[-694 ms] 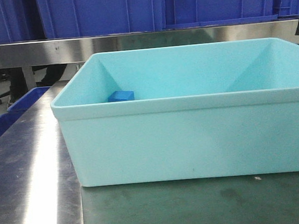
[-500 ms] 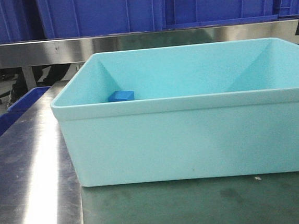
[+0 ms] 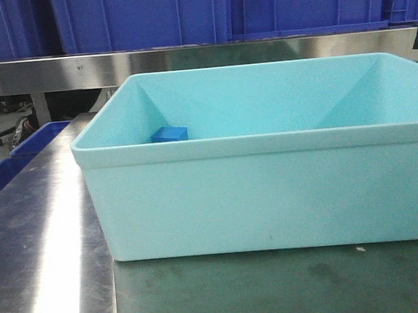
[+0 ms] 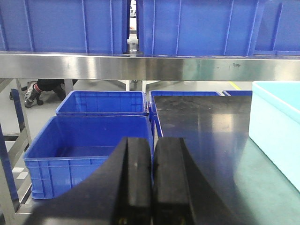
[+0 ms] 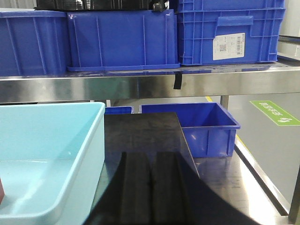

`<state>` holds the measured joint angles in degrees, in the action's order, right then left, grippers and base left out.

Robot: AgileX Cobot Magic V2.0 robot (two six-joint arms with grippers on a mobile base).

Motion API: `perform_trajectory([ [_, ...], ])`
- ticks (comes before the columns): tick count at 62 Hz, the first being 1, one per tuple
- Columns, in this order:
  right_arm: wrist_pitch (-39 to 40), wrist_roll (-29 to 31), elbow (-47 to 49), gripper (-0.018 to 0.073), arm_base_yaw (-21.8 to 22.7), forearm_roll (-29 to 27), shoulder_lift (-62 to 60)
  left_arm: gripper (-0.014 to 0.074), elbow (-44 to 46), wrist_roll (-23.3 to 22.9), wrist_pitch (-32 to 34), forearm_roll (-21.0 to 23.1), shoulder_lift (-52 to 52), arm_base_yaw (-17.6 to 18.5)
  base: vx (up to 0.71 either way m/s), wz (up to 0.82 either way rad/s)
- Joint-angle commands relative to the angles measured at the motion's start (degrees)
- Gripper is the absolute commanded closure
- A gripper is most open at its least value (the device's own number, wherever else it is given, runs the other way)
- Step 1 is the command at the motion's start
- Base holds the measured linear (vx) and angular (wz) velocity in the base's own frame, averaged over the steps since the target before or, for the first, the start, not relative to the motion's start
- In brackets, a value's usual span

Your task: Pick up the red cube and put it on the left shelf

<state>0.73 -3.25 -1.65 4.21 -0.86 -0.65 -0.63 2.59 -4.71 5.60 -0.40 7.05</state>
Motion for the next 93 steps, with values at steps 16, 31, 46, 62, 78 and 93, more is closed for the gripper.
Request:
perform_trajectory([
  [16,11.96,0.38,1.65,0.0514,0.31,-0.11,-0.98,0.0495,-1.36,-0.31,5.17,0.2,-0.83,0.31,0.0,0.0],
  [31,-1.53,0.38,18.78,0.0514,0.31,0.86,3.36,0.0495,-1.36,-0.31,5.17,0.2,-0.83,0.31,0.01,0.05],
  [46,-22.32,0.43,42.96,0.0514,-1.39,0.37,19.98,0.0496,-1.36,-0.31,5.17,0.2,-0.83,0.31,0.01,-0.07],
  [62,-33.52,0.43,62.03,0.0514,-14.81,-0.93,36.43,0.0496,-1.36,-0.31,5.17,0.2,-0.83,0.31,-0.01,0.05],
  [78,-46.79,0.43,73.41,0.0505,-30.37,-1.69,54.9,0.0496,-1.36,-0.31,5.17,0.2,-0.83,0.31,0.0,0.0],
  [93,-46.73,-3.26,75.73,0.0505,-37.53,-1.62,70.29,0.0495,-1.36,-0.31,5.17,0.2,-0.83,0.31,0.01,-0.08],
])
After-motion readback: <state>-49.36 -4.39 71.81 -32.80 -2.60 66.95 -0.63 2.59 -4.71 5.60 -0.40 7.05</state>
